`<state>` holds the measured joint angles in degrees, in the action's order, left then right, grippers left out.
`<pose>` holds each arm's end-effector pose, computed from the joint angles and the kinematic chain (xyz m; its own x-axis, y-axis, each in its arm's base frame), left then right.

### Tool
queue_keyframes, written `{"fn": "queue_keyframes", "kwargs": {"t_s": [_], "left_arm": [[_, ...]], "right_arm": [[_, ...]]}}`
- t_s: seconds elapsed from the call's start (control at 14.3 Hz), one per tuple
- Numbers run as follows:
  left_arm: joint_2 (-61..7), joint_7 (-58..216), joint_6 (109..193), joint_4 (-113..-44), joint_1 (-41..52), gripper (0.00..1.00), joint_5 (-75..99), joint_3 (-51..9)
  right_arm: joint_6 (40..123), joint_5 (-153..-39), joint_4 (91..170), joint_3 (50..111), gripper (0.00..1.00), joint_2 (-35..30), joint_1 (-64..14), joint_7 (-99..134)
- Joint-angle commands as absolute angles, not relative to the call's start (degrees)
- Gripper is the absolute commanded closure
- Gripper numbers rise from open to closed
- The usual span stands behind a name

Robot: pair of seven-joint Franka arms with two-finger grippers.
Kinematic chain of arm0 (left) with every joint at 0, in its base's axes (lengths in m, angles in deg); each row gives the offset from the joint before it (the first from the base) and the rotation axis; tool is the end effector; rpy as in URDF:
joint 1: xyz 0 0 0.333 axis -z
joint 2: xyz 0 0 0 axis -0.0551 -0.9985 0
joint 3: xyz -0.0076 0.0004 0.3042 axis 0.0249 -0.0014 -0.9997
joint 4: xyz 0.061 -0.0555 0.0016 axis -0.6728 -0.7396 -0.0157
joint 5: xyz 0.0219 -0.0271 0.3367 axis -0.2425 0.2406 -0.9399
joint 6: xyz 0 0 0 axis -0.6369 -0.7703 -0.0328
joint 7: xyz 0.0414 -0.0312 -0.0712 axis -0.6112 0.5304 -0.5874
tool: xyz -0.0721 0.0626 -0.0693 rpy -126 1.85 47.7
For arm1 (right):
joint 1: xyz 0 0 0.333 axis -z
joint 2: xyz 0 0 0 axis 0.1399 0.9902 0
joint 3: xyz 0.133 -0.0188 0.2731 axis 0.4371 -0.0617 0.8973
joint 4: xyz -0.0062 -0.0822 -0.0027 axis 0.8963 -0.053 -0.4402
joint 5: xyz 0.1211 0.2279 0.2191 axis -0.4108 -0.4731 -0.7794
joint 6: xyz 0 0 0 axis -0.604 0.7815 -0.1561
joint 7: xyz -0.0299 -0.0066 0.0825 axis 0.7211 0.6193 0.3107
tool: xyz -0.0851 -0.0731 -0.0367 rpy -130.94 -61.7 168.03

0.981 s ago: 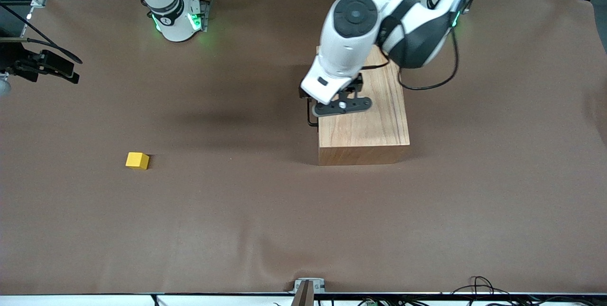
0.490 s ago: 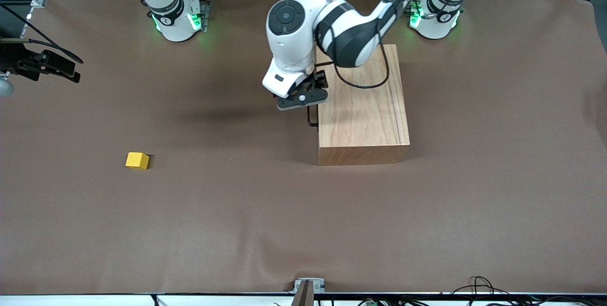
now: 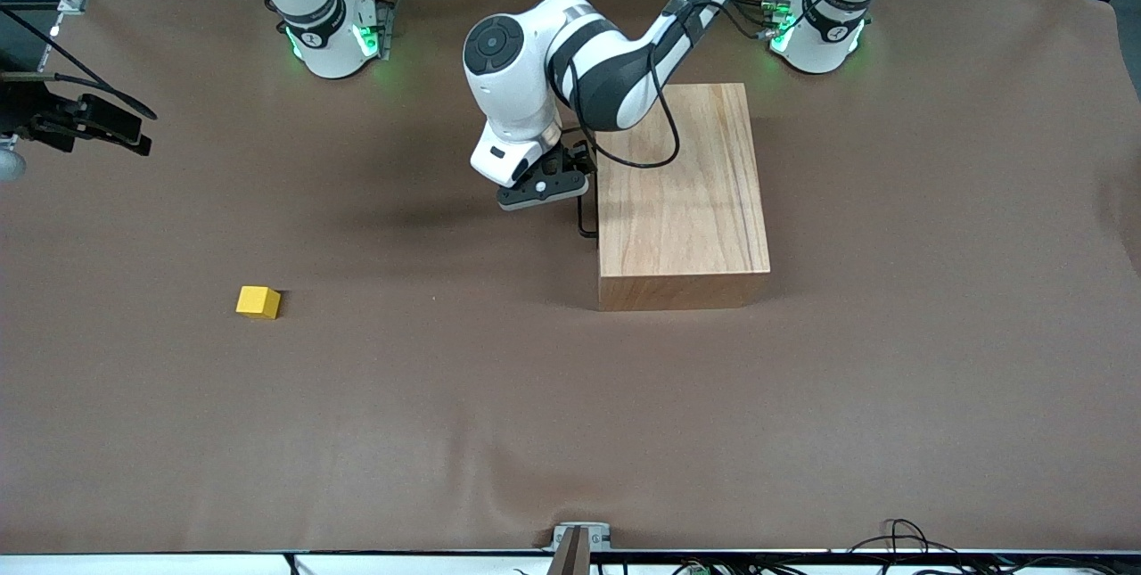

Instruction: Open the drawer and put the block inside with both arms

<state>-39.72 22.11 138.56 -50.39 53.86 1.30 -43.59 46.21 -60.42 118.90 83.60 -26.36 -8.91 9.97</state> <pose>0.3974 -0.5356 0.3631 0.9865 0.1621 0.0251 0.1640 -0.9798 -0.1147 0.4780 -0.0082 0.6098 0.9903 -0.0665 -0.1218 -0.0692 -0.9974 -0.0180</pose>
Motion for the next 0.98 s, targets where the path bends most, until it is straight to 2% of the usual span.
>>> {"fn": "queue_keyframes", "kwargs": {"t_s": [0.0,0.91], "left_arm": [[-41.5,21.1,139.4,-48.7,55.1,0.00,-0.1,-44.1],[-43.3,22.3,138.0,-49.3,56.8,0.00,-4.5,-44.2]], "right_arm": [[46.3,-60.5,119.8,83.4,0.00,-27.9,-9.1,10.3],[46.2,-60.4,120.7,83.3,0.00,-29.4,-8.9,10.3]]}}
